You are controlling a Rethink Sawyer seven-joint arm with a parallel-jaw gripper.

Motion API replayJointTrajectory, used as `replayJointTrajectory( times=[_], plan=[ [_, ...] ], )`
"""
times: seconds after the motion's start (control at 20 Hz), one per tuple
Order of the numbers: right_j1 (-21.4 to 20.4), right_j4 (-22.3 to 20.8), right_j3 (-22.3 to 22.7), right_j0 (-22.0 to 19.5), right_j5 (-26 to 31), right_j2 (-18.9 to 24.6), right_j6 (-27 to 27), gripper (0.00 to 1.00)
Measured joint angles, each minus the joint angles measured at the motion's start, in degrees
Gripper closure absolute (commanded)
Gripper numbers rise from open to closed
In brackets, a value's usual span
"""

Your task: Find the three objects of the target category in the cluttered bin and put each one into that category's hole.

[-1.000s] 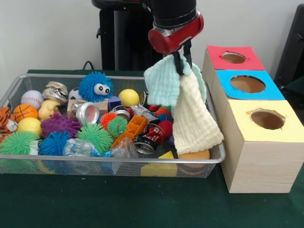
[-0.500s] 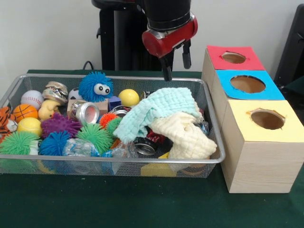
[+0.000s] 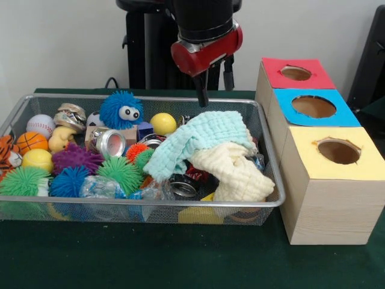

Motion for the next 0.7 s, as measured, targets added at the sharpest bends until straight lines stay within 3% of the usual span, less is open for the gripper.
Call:
replayJointTrajectory(
  times=[0.7],
  plan=[
    [1.1,-4.4,-12.3,-3.4,0.1,-1.0,0.0,0.0]
  ],
)
